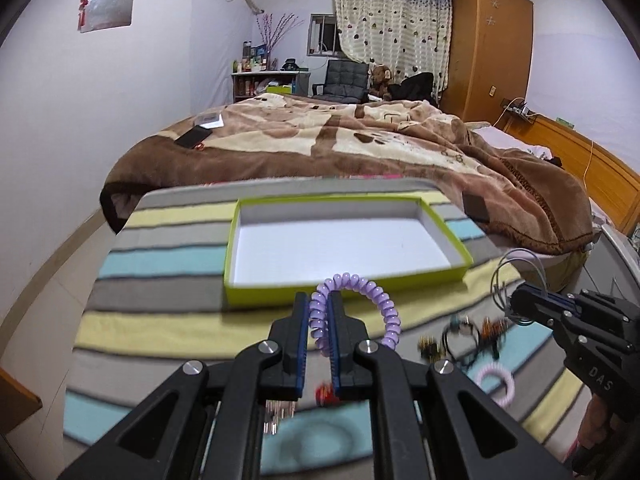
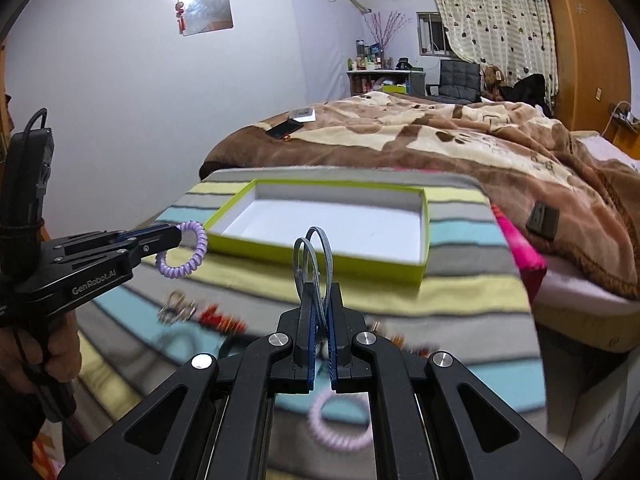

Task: Organize jewelry
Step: 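Carry both items into the green box and open both tools to release them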

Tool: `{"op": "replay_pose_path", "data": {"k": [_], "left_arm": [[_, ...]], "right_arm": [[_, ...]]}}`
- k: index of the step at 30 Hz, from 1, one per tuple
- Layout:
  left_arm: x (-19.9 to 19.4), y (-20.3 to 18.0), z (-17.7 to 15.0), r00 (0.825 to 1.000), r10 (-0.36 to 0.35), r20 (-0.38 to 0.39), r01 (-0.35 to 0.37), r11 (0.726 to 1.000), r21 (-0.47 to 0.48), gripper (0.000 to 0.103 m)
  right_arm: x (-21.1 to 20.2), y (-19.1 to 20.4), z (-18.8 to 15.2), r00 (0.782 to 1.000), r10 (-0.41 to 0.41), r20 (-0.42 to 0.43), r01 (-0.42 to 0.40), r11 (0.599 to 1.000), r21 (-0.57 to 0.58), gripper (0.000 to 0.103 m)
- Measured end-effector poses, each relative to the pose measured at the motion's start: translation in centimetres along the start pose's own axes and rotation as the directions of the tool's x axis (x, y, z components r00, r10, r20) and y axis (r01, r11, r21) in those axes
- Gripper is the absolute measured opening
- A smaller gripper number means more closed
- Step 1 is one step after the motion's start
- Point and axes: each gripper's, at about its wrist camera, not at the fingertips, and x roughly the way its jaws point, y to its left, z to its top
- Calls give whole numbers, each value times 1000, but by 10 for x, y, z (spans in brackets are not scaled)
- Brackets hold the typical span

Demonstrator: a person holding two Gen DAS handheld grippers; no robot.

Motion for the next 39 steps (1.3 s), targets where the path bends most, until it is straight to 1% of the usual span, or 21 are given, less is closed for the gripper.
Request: {"op": "replay_pose_path", "data": {"k": [3, 5, 11, 14, 19, 24, 31, 33, 36, 37, 39], "left_arm": [[18, 0, 14, 1000, -8, -2, 8, 1000, 4, 10], [34, 2, 25, 1000, 2, -7, -2, 1000, 18, 10], [79, 15, 47, 999, 20, -32, -20, 1000, -3, 10], [101, 22, 55, 998, 13, -57, -14, 1000, -24, 10], [131, 25, 61, 995, 25, -93, -28, 999, -32, 10], [157, 24, 65, 991, 31, -128, -35, 999, -28, 10], [176, 23, 63, 988, 27, -154, -33, 999, -35, 10], [178, 24, 62, 988, 25, -154, -31, 999, -37, 10], [178, 23, 62, 987, 20, -159, -25, 999, -29, 10], [178, 22, 62, 988, 18, -154, -22, 999, -26, 12], [174, 21, 63, 989, 22, -144, -25, 1000, -19, 20]], "right_arm": [[17, -9, 14, 1000, -4, -3, 4, 1000, 4, 4], [30, -15, 24, 1000, -8, -11, 8, 1000, 6, 4], [79, -34, 52, 998, 5, -56, -3, 999, 38, 4], [107, -41, 61, 996, 12, -86, -8, 999, 52, 4], [148, -46, 69, 989, 19, -144, -10, 998, 65, 4], [171, -49, 74, 983, 44, -177, -28, 996, 89, 4], [196, -53, 76, 973, 72, -221, -44, 991, 127, 5], [198, -52, 77, 972, 76, -222, -49, 991, 126, 7], [196, -50, 78, 972, 80, -222, -54, 991, 120, 21], [195, -50, 78, 972, 81, -219, -56, 991, 118, 23], [192, -49, 79, 974, 74, -212, -51, 992, 112, 24]]}}
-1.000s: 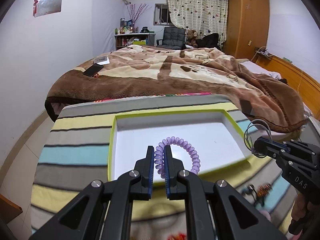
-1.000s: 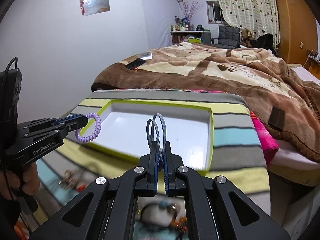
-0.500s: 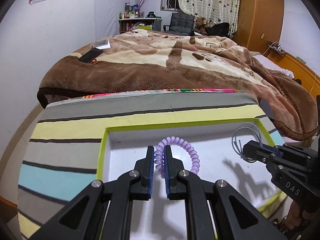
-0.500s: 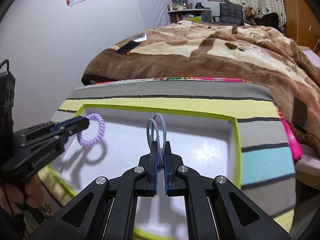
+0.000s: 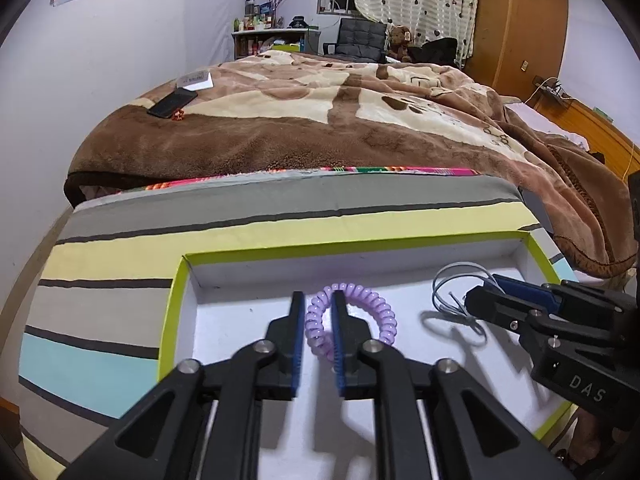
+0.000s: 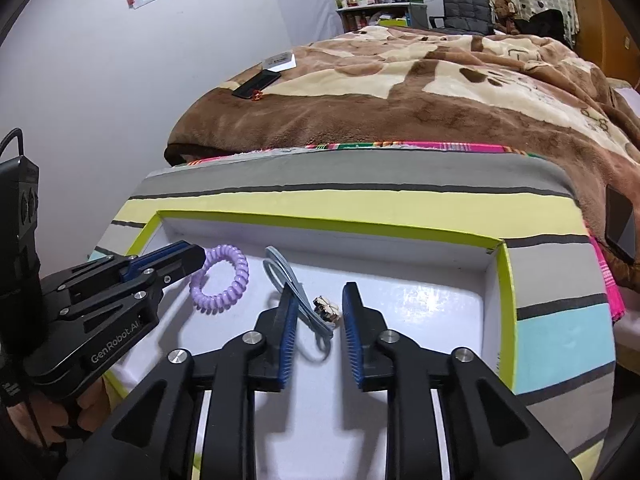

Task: Organize jewelry
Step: 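Carry both items into the green box and open both tools to release them, then return both tools to the remaining jewelry on the bedspread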

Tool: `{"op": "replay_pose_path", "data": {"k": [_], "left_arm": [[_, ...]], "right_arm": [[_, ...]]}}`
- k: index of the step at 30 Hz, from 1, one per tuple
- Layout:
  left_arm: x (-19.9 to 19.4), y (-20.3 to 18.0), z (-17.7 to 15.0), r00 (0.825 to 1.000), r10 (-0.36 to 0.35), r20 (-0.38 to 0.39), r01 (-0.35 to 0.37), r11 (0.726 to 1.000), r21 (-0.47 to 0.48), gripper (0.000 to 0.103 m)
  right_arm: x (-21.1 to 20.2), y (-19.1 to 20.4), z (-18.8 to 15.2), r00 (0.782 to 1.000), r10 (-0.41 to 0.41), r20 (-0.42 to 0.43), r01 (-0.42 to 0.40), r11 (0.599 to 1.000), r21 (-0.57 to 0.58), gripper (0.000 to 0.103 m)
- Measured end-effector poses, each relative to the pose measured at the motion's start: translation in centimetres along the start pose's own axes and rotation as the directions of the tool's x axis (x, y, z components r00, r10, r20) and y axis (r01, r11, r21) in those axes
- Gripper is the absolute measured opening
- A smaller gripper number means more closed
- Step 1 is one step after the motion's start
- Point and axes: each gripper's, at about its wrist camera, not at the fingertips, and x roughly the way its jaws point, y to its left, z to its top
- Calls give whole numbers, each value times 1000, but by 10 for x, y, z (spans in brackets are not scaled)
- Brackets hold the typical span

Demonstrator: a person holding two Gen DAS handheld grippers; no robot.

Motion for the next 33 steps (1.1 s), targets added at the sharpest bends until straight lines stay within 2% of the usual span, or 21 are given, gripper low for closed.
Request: {"op": "replay_pose_path", "data": {"k": [2, 14, 27, 33], "left_arm": [[-6, 1, -1, 1000, -12, 15, 12, 1000, -6, 28], [-65, 0, -16, 995, -34, 93, 36, 999, -14, 29], [-147, -13, -74, 978, -69, 199, 70, 998, -1, 29], [-171, -17, -104, 972, -78, 221, 77, 997, 11, 29]], "right_arm": [[-3, 0, 0, 1000, 0, 6, 0, 1000, 2, 24], [-60, 10, -21, 996, 28, 85, -27, 1000, -5, 24], [-139, 34, -88, 981, 21, 193, -9, 998, -66, 24], [-164, 44, -125, 973, 1, 230, 20, 996, -87, 24]]}}
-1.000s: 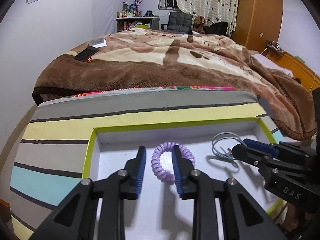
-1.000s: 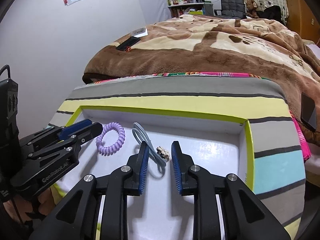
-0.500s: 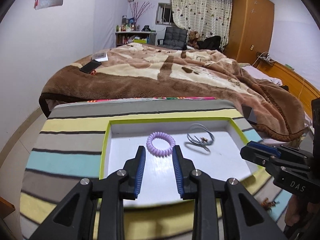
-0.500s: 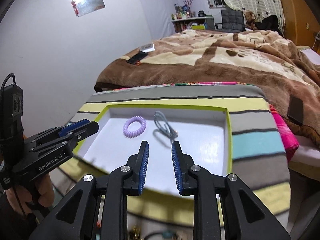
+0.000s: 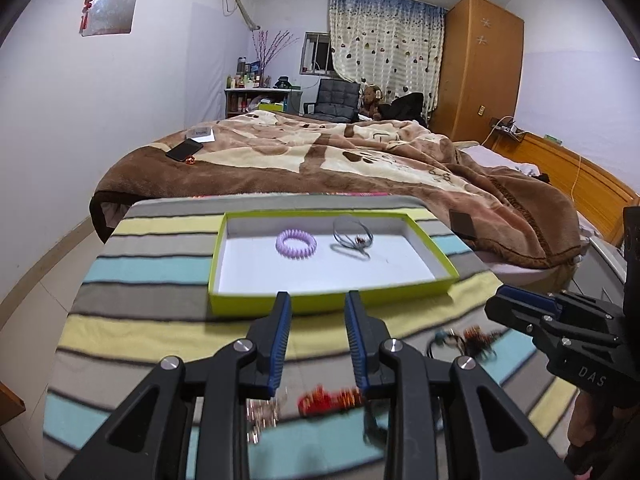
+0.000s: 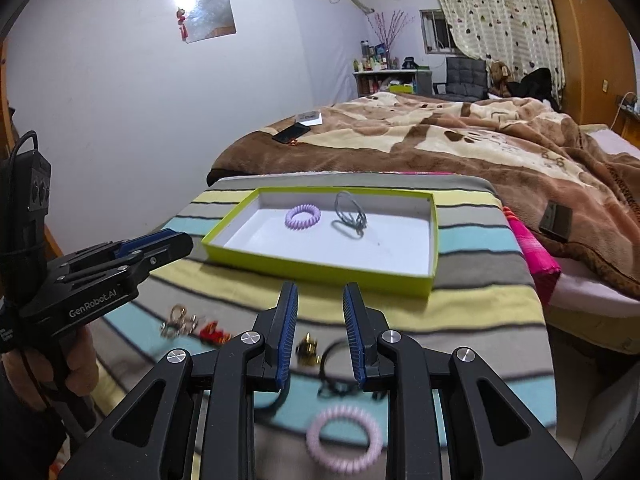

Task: Organize jewelry
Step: 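Return both tools to the remaining jewelry on the bedspread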

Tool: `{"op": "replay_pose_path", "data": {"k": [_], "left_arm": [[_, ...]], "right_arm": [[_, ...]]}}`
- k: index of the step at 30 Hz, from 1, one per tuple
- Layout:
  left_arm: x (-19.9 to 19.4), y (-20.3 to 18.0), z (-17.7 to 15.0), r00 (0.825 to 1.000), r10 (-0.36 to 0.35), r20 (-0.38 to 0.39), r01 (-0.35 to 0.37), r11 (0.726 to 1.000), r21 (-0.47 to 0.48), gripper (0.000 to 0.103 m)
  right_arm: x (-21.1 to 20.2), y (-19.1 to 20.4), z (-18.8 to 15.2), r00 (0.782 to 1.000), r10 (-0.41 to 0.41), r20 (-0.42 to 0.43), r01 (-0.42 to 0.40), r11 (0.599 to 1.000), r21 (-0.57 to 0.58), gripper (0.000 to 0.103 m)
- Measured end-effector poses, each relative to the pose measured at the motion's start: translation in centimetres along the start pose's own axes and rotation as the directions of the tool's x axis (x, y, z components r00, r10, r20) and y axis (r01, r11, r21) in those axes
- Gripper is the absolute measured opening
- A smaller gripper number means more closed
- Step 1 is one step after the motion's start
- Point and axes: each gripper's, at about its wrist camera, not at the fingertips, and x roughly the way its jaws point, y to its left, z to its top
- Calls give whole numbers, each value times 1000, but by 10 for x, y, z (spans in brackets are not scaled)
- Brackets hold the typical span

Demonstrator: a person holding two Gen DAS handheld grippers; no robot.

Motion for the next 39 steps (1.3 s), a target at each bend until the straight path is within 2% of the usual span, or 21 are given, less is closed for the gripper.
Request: {"op": "replay_pose_path", "data": {"k": [13, 21, 31, 39], "left_arm": [[-39, -7, -55, 1000, 10, -12, -10, 1000, 16, 29], [-43, -20, -71, 999, -14, -33, 16, 999, 34, 29], [-31, -30, -71, 998, -29, -58, 31, 999, 44, 29], [-3, -36, -67, 992, -43, -121, 47, 998, 32, 32]], "right_arm": [[-39, 6, -57, 999, -32, -10, 32, 999, 20, 24], [-48, 3, -73, 999, -36, -21, 36, 999, 33, 24], [-41, -4, -77, 998, -51, -33, 53, 998, 45, 24], [-25, -17, -78, 994, -77, -74, 82, 995, 63, 24]]}}
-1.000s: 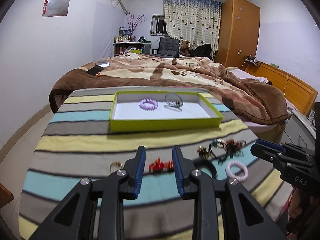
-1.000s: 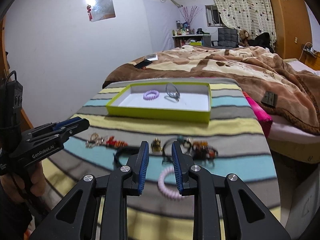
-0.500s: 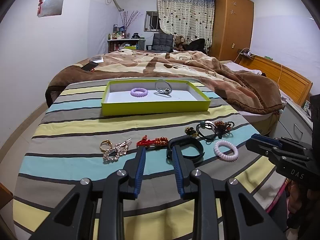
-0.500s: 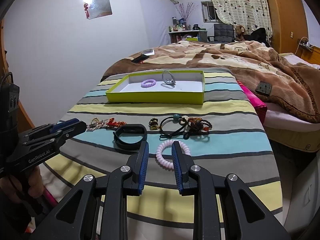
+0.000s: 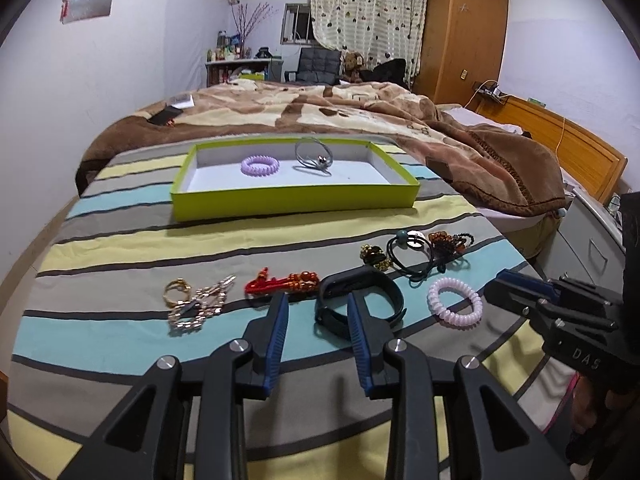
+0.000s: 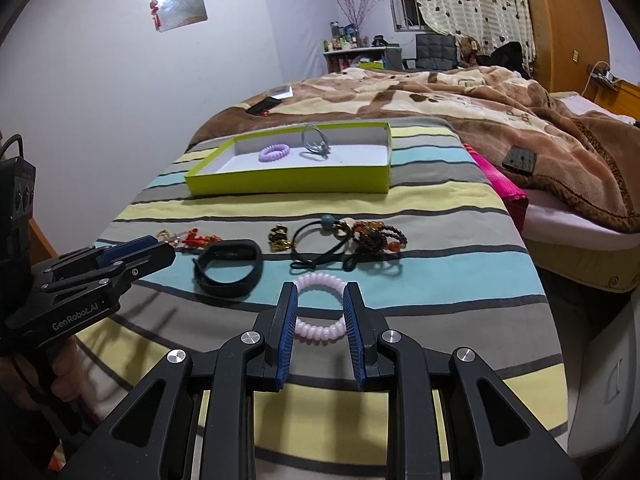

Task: Organize jewelry
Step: 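Return both tools to the remaining jewelry on the bedspread, then grasp the black watch band with the left tool while the right tool grasps the pink hair tie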

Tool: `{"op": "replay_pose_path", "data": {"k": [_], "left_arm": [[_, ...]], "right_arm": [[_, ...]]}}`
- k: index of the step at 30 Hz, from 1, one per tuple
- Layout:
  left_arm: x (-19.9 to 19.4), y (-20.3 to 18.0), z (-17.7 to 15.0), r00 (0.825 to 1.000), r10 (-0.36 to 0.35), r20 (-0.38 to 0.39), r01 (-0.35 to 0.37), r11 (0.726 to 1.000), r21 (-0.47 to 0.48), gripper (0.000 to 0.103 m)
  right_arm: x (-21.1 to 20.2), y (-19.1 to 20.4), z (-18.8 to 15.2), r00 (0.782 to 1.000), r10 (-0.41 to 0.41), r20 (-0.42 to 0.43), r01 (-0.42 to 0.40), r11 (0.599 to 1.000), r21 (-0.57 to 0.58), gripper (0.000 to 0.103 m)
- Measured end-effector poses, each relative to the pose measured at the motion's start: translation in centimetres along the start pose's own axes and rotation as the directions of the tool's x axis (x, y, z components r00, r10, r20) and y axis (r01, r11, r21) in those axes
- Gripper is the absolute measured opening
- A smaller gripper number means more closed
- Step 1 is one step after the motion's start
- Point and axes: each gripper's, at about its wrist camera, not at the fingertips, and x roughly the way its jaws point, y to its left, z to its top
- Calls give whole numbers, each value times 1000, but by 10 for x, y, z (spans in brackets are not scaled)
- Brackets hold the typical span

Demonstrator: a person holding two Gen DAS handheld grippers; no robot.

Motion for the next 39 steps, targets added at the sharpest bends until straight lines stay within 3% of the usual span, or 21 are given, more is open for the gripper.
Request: {"op": "replay_pose_path", "data": {"k": [17, 19, 22, 32, 39], "left_arm": [[45, -6, 9, 986, 32, -166, -38, 999, -32, 31], [47, -8, 9, 985, 29, -169, -34, 999, -27, 23], [47, -15, 9, 985, 49, -163, -49, 999, 0, 20], [31, -7, 3, 990, 53, -129, -53, 999, 2, 11], [23, 1, -1, 992, 20, -124, -24, 999, -35, 7]], "right_arm": [[37, -6, 4, 989, -46, -144, 45, 999, -12, 24], [39, -3, 4, 987, -70, -147, 65, 997, -34, 15], [39, -1, 4, 984, -95, -148, 88, 995, -54, 10], [28, -1, 0, 990, -74, -124, 71, 997, -24, 9], [18, 3, 3, 994, -60, -89, 59, 998, -11, 9]]}}
